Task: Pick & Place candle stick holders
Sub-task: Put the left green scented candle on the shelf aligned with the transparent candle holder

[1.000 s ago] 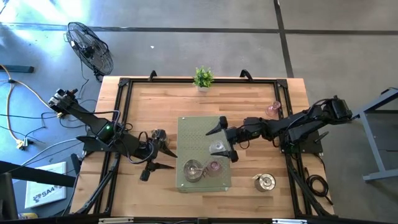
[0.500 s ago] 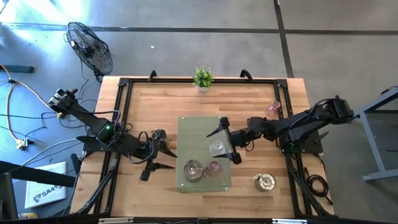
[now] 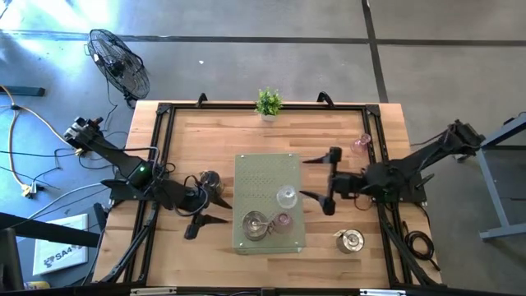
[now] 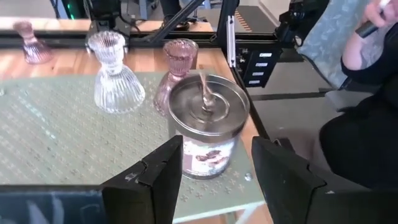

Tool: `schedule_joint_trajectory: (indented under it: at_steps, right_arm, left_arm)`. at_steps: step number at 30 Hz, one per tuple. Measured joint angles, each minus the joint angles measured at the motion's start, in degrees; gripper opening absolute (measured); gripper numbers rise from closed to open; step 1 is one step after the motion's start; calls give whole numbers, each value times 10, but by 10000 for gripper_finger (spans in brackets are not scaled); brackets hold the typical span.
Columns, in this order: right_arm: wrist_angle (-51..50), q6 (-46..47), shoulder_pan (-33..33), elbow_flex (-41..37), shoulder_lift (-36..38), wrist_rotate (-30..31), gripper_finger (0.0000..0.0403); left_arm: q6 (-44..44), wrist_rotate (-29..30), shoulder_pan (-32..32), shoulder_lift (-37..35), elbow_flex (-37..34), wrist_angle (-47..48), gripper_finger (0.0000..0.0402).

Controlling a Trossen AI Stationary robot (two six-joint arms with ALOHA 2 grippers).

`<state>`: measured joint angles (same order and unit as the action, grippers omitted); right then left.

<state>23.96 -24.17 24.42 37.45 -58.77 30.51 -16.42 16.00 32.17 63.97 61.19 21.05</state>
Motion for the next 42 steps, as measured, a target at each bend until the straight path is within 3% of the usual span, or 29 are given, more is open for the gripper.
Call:
schedule_joint_trajectory:
  at_steps: [4, 9, 13, 17, 22, 27, 36, 42]
  right_arm:
    - [-49, 26, 32, 0, 21, 36, 394]
    - [-83, 47, 45, 0, 20, 42, 394]
    - [-100, 62, 45, 0, 18, 45, 393]
    - [-100, 63, 45, 0, 18, 45, 393]
    - [-100, 74, 45, 0, 18, 45, 393]
    - [-101, 78, 45, 0, 18, 45, 393]
    - [-135, 100, 45, 0, 17, 45, 393]
    - [-152, 109, 45, 0, 17, 45, 393]
  left_arm:
    - [-74, 6, 14, -13, 6, 72, 186]
    - [-175, 91, 51, -36, 18, 211, 186]
    - [-196, 109, 77, -47, 18, 262, 186]
    - [-152, 116, 88, -47, 18, 265, 186]
    - [-157, 123, 88, -46, 18, 279, 186]
    - [-197, 179, 87, -46, 4, 288, 186]
    - [-164, 203, 88, -21, -10, 288, 187]
    - [-162, 264, 88, -19, -10, 275, 187]
